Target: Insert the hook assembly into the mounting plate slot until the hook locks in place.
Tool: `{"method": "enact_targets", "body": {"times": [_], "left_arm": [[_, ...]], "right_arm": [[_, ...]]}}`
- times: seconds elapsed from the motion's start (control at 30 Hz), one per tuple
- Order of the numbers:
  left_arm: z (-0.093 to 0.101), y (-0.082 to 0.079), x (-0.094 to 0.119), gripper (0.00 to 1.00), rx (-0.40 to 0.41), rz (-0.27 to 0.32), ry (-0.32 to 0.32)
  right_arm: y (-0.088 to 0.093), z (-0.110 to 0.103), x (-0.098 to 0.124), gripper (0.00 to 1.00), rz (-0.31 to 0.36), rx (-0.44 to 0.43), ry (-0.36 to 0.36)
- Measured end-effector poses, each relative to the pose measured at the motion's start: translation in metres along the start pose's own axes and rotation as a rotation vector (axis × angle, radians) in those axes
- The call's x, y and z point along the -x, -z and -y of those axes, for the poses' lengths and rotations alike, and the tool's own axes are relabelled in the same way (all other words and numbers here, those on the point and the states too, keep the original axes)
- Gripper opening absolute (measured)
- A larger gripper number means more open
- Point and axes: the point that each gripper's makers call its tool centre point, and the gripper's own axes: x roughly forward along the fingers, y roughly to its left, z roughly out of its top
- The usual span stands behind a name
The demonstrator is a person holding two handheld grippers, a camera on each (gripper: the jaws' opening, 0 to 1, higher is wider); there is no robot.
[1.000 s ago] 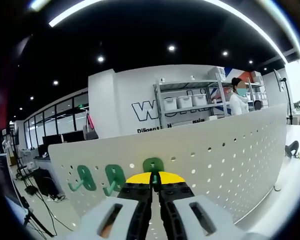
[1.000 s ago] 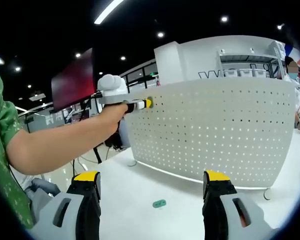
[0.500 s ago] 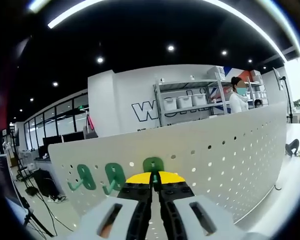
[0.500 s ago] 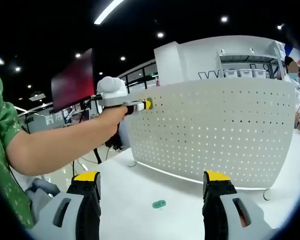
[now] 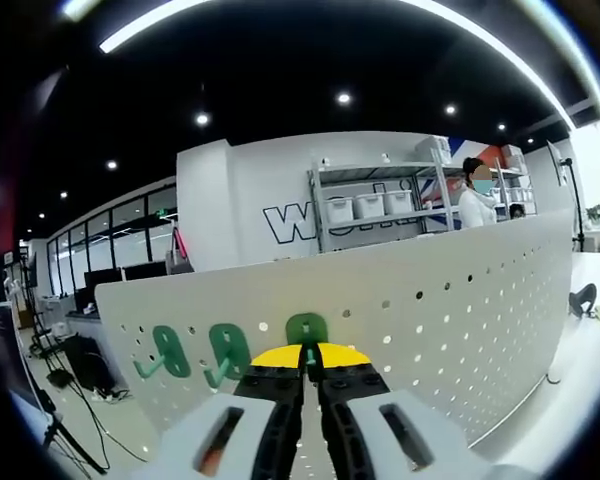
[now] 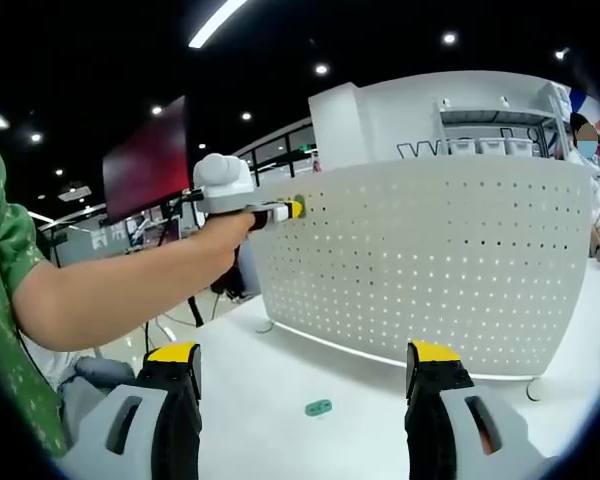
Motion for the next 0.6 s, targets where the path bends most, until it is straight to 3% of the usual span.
{"method": "enact_targets", "body": {"times": [0.6], "left_arm": [[0.0024,0.0012,0.0076,0.16,0.019,0.006,0.022]], "right_arm": [[-0.0001,-0.003,-0.0007,0.86,-0.002,0.004,-0.004]]}}
